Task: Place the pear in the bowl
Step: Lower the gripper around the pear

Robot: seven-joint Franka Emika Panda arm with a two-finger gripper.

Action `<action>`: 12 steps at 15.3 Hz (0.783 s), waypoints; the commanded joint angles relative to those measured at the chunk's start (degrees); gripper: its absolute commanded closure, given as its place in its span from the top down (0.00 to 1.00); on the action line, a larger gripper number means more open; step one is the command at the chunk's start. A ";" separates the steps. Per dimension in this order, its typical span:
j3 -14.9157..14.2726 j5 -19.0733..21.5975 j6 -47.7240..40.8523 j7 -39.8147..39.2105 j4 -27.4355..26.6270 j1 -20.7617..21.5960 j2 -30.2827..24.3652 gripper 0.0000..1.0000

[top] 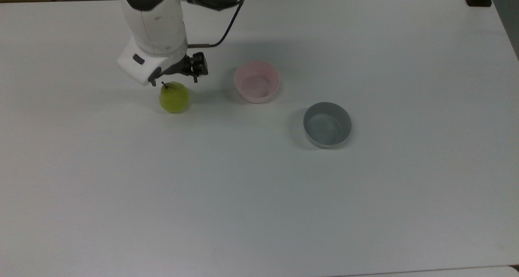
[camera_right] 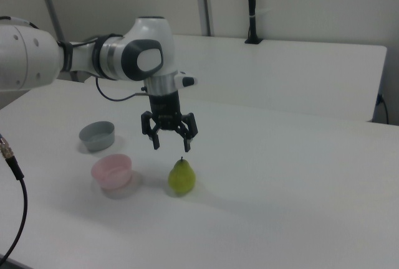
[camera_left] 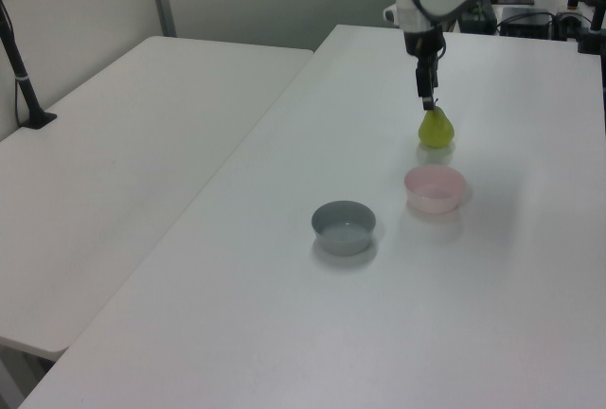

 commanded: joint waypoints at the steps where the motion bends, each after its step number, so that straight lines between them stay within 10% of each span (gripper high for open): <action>1: -1.35 -3.36 2.05 -4.48 -3.33 1.45 0.33 1.00; 12: -1.35 -5.47 7.32 -5.98 -6.85 1.18 3.67 0.90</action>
